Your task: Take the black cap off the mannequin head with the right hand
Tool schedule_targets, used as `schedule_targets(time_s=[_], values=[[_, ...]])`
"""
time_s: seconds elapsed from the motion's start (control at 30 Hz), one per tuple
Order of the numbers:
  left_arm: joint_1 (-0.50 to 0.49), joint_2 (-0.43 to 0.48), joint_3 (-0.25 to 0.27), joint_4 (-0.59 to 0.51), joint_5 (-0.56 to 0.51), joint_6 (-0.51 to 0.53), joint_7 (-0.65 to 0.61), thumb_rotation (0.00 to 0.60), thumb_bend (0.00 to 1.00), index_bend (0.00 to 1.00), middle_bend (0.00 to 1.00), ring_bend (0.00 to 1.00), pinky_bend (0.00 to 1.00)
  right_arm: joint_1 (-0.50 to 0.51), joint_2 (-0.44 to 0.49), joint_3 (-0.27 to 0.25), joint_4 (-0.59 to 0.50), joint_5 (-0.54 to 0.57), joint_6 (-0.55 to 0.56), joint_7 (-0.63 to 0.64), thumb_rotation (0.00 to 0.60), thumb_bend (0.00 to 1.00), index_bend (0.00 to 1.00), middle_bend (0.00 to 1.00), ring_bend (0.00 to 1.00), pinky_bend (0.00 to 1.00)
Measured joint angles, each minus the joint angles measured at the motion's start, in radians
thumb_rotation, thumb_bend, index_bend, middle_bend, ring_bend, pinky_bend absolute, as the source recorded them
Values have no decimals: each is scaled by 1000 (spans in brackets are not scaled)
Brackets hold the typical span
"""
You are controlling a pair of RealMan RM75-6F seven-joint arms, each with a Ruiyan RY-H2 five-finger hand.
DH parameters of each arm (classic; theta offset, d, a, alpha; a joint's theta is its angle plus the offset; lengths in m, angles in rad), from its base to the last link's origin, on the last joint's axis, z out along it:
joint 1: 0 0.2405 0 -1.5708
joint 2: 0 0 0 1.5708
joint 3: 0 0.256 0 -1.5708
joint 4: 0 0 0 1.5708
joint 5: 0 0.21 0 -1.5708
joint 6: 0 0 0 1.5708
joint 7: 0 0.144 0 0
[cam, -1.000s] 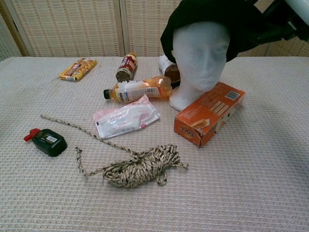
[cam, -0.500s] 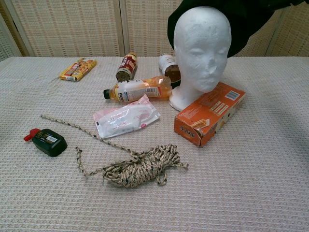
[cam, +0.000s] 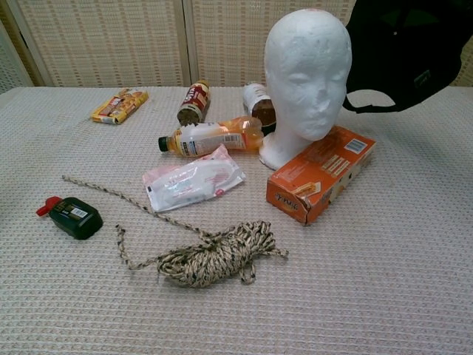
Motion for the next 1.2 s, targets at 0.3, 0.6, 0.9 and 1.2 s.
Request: schedule_targets(time_s=[0.3, 0.6, 0.9, 1.2], values=[[1, 12, 9, -22, 3, -5, 6, 600, 132, 145, 71, 75, 137, -122, 166, -110, -208, -51, 32, 8, 600, 843, 785, 1000, 1000, 1000], [4, 17, 15, -38, 7, 0, 13, 600, 132, 145, 71, 76, 137, -198, 246, -210, -322, -120, 56, 16, 600, 842, 785, 1000, 1000, 1000], [5, 20, 19, -48, 4, -3, 23, 600, 133, 146, 71, 76, 137, -171, 143, -229, -191, -96, -38, 5, 600, 840, 782, 1000, 1000, 1000], [4, 16, 21, -48, -4, -12, 30, 600, 133, 146, 71, 76, 137, -130, 29, -222, -44, -40, -128, -27, 600, 202, 301, 697, 670, 922]])
